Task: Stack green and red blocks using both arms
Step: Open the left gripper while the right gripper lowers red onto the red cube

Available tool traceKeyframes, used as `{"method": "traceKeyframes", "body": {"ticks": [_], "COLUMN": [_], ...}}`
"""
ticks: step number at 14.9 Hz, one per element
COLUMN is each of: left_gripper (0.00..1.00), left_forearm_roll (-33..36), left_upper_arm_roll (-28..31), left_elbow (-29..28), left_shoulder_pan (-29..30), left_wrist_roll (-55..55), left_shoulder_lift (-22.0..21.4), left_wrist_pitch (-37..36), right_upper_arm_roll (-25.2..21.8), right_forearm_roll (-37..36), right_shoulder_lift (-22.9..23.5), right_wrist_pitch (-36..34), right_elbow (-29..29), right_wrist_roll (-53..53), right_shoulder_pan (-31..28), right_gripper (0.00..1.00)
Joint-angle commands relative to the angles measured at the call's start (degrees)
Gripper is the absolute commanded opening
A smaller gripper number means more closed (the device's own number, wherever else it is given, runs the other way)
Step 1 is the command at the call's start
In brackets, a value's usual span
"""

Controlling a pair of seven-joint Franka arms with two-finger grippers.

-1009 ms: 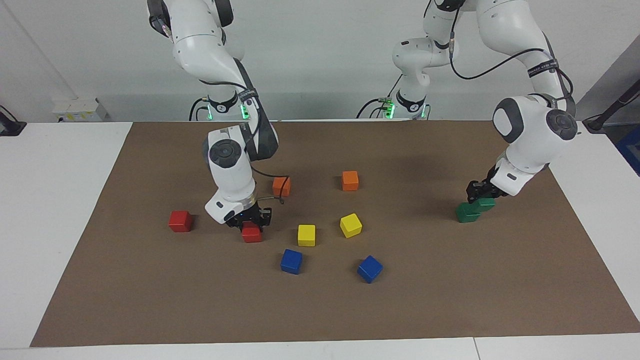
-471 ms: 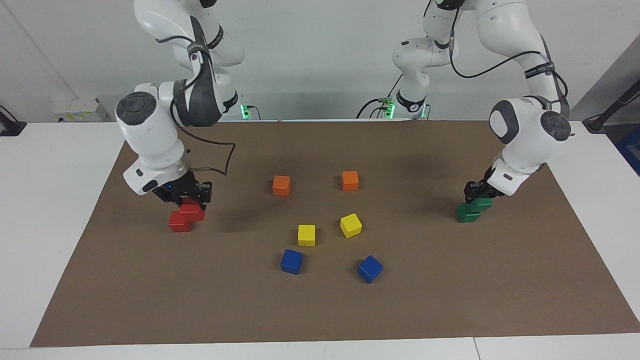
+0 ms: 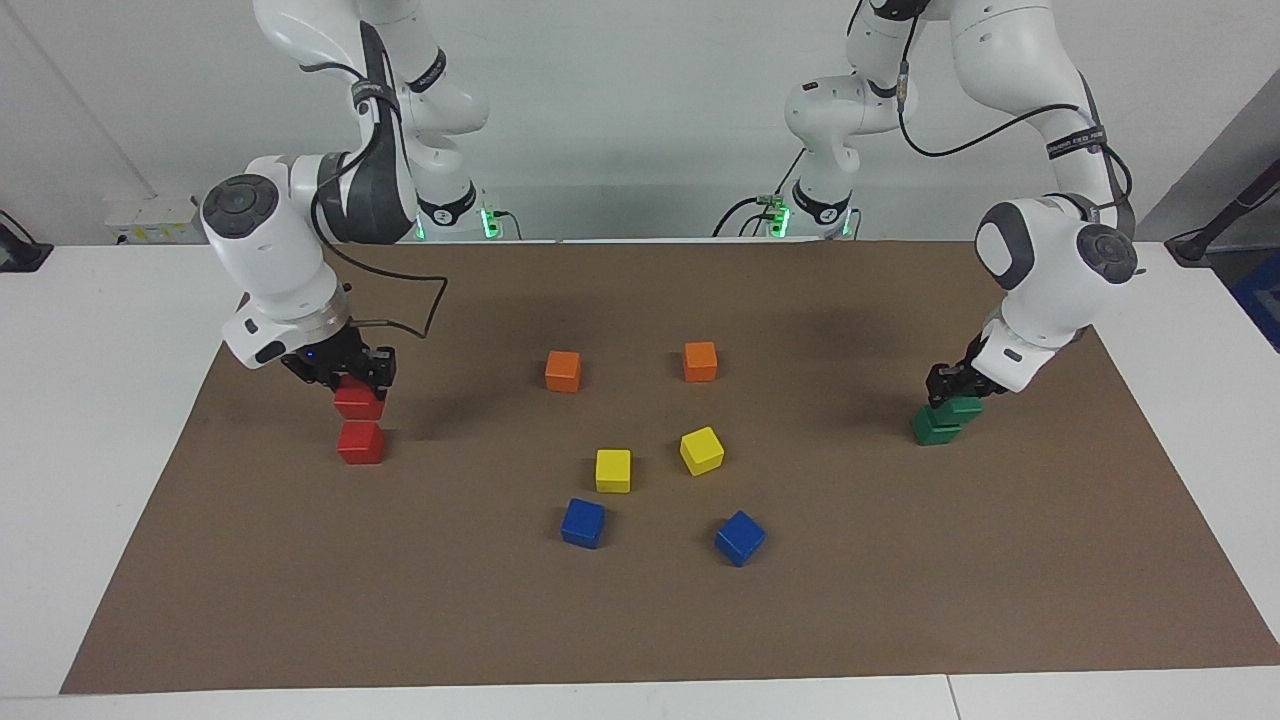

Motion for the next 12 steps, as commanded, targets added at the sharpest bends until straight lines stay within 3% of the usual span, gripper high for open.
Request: {"method": "traceKeyframes", "body": {"ticks": [1, 11, 12], "left_gripper": [0.0, 0.0, 0.4], "left_forearm_roll": [-0.89, -0.8, -0.8], "left_upper_arm_roll": [0.06, 0.06, 0.06], "left_elbow": [-2.44, -3.15, -3.15], "left_shoulder_pan": [0.08, -0.1, -0.1], "left_wrist_roll": [-0.12, -0.03, -0.03], "left_shoulder_lift": [-1.37, -1.28, -1.28], "left_wrist_pitch": [2.19, 2.98, 3.07], "right_upper_arm_roll": [0.72, 0.72, 0.81], "right_forearm_roll": [0.68, 1.64, 1.64], "right_shoulder_lift": [-1.95, 1.48, 2.0], "right_wrist_pitch": [2.01, 7.72, 8.08], "right_elbow": [-2.99, -3.97, -3.97], "right_wrist_roll": [-2.47, -2.47, -2.38], "right_shoulder_pan": [-1.95, -2.65, -2.57], "right_gripper": [0.0, 0.0, 0.0]}}
